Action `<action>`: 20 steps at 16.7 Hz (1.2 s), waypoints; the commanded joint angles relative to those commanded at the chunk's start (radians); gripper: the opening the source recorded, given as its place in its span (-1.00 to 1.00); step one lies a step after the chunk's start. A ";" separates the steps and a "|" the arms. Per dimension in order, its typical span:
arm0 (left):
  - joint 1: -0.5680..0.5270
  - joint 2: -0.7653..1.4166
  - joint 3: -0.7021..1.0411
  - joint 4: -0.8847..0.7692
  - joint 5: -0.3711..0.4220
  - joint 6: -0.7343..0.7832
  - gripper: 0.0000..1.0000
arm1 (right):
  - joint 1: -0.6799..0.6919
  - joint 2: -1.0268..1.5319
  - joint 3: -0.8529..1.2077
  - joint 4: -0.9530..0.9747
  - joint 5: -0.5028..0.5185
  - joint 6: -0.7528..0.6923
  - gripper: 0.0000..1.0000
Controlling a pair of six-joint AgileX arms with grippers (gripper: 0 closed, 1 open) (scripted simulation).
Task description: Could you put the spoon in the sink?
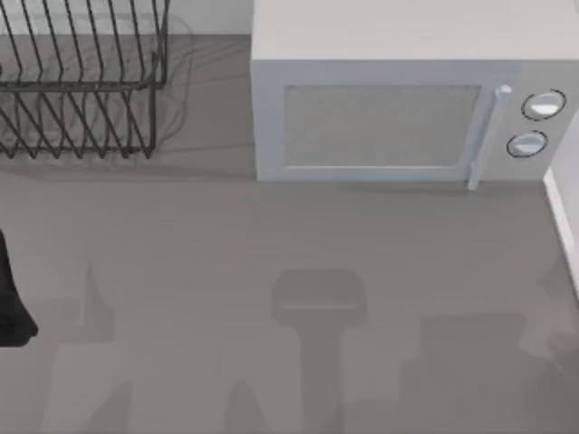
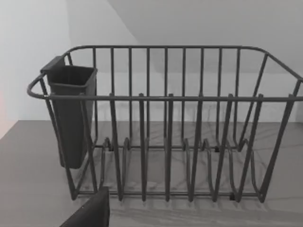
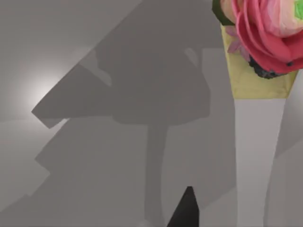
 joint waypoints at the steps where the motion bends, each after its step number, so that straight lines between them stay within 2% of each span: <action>1: 0.000 0.000 0.000 0.000 0.000 0.000 1.00 | 0.000 -0.018 0.030 -0.060 0.000 -0.001 -1.00; 5: 0.000 0.000 0.000 0.000 0.000 0.000 1.00 | -0.001 -0.091 0.129 -0.205 0.001 0.001 -1.00; 13: 0.000 0.000 0.000 0.000 0.000 0.000 1.00 | -0.002 -0.070 0.167 -0.227 0.000 0.001 -1.00; 16: 0.000 0.000 0.000 0.000 0.000 0.000 1.00 | -0.007 0.042 0.293 -0.279 0.001 -0.008 -1.00; 20: 0.000 0.000 0.000 0.000 0.000 0.000 1.00 | -0.014 0.288 0.604 -0.392 0.002 -0.026 -1.00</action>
